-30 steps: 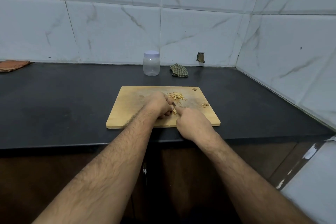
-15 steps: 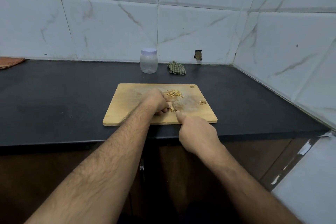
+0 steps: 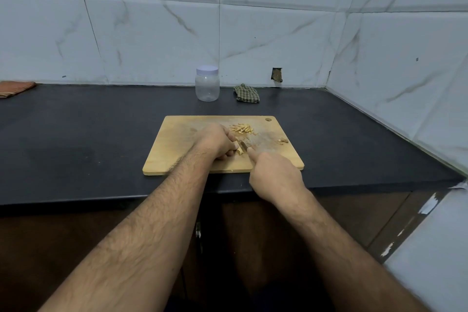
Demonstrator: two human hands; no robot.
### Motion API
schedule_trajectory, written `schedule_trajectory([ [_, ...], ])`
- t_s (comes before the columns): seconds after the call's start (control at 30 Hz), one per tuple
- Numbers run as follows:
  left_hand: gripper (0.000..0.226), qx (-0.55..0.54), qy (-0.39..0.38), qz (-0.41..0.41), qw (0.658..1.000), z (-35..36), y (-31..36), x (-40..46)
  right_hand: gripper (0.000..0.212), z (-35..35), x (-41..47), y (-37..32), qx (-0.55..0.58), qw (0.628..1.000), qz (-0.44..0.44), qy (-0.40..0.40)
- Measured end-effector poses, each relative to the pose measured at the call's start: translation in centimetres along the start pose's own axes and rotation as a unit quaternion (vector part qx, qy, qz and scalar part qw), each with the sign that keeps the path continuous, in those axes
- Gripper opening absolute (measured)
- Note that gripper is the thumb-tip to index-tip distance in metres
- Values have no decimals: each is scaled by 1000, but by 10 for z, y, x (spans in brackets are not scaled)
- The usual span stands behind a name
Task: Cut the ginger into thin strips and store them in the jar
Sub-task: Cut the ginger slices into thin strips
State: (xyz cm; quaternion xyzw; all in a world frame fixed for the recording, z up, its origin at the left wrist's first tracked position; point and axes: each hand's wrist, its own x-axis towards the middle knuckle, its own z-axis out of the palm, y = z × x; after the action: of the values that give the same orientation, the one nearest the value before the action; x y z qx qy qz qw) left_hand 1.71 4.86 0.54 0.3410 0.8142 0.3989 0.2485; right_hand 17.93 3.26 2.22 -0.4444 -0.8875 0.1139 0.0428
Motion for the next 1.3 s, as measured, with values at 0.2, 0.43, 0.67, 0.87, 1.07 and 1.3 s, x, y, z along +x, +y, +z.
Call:
schedule_trajectory([
  [0.2, 13, -11, 13, 3, 1000, 2, -3, 2, 65, 6, 5, -2, 39, 999, -12, 21],
  [0.43, 15, -11, 18, 8, 1000, 3, -4, 2, 61, 7, 15, -7, 40, 999, -17, 25],
  [0.67, 14, -7, 14, 9, 1000, 3, -3, 2, 63, 4, 18, -9, 26, 1000, -15, 8],
  [0.87, 11, -5, 18, 8, 1000, 3, -1, 0, 66, 1, 16, -10, 21, 1000, -18, -8],
  [1.07, 8, 1, 6, 3, 1000, 0, 2, -3, 69, 6, -19, 5, 7, 1000, -17, -23],
  [1.3, 13, -2, 9, -9, 1000, 0, 5, -6, 69, 3, -12, 1, 3, 1000, -5, -6],
])
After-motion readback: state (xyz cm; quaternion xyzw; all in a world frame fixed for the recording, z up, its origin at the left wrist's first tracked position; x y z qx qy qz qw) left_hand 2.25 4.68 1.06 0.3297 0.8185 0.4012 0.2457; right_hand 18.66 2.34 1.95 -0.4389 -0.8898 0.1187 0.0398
